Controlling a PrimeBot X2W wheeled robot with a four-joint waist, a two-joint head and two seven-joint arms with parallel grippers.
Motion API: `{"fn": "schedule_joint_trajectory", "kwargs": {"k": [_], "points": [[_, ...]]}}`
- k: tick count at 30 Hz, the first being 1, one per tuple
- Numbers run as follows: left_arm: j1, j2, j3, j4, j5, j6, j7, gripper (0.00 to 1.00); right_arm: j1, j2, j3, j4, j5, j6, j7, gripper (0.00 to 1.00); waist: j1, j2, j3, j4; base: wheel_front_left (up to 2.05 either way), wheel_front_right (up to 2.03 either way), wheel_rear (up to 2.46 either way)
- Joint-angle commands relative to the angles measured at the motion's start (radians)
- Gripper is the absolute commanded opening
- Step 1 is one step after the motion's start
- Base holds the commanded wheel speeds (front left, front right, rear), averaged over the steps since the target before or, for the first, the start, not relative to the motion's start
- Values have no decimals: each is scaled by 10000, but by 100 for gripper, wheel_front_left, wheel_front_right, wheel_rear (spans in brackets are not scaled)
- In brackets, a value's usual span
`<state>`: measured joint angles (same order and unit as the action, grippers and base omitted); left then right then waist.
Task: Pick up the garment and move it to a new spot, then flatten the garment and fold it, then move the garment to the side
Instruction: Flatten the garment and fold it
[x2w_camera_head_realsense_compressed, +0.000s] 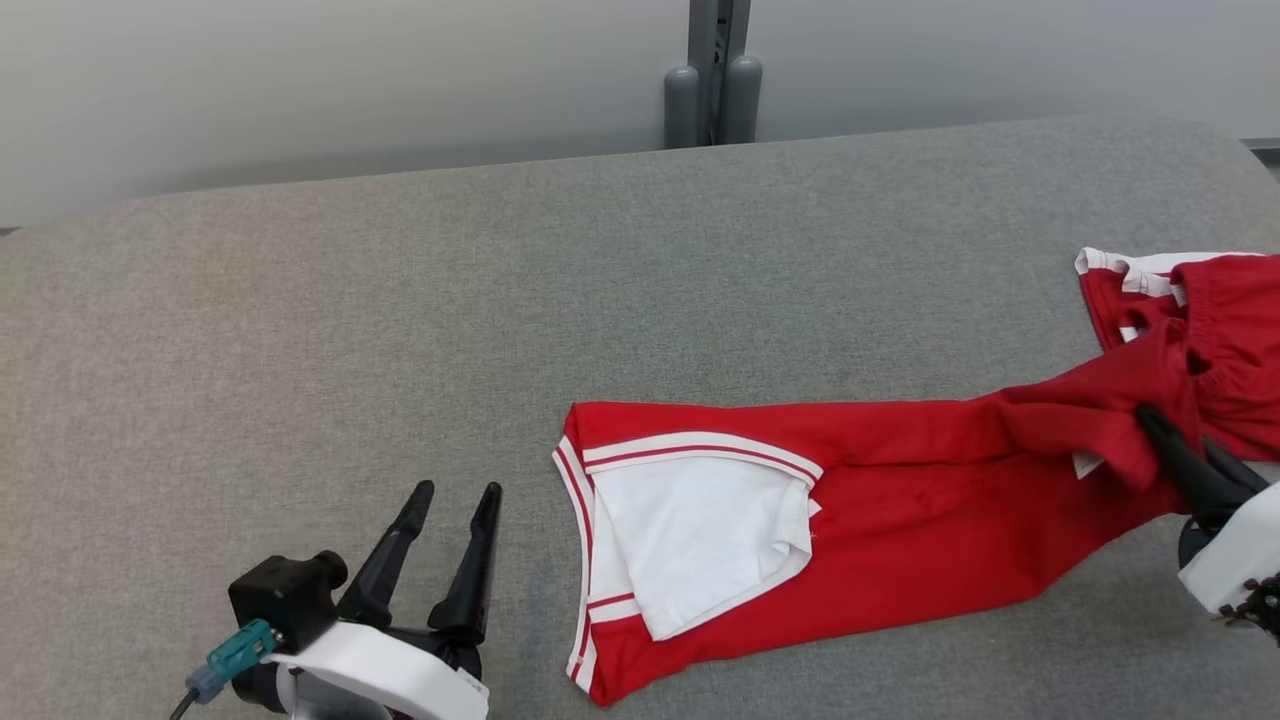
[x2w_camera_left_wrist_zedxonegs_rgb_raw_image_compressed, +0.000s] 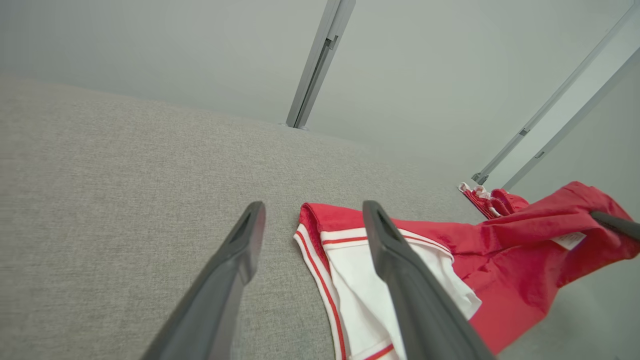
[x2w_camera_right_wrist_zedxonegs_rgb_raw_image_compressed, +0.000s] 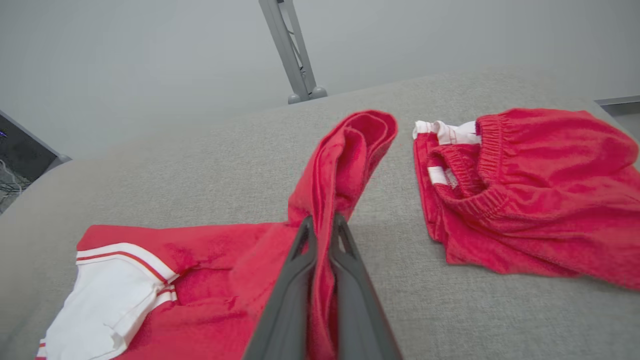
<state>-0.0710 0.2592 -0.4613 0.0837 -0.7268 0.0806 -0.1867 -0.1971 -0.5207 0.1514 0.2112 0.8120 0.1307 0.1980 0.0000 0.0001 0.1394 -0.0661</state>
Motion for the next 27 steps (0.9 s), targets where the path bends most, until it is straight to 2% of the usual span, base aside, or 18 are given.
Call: {"fn": "schedule_joint_trajectory", "kwargs": {"k": [1, 8, 14, 22, 27], "points": [[-176, 93, 99, -49, 92, 63, -68, 100, 139, 106, -16, -295, 98, 2, 117, 0, 0, -1, -21, 73, 0, 0, 0], [-243, 216, 284, -145, 110, 165, -193, 100, 398, 878, 332, -1663, 220, 3, 650, 0, 0, -1, -101, 471, 0, 0, 0], [-326, 118, 381, -47, 95, 156, -367, 100, 428, 1838, 1001, -2029, 236, 3, 845, 0, 0, -1, -148, 952, 0, 0, 0], [-455, -35, 345, 165, 60, 11, -475, 100, 111, 3045, 2116, -1251, 189, 3, 632, 0, 0, -1, -139, 1681, 0, 0, 0], [-498, -100, 292, 333, 94, -63, -522, 100, -275, 3570, 2830, -219, -187, 3, 453, 0, 0, -1, -197, 2024, 0, 0, 0]]}}
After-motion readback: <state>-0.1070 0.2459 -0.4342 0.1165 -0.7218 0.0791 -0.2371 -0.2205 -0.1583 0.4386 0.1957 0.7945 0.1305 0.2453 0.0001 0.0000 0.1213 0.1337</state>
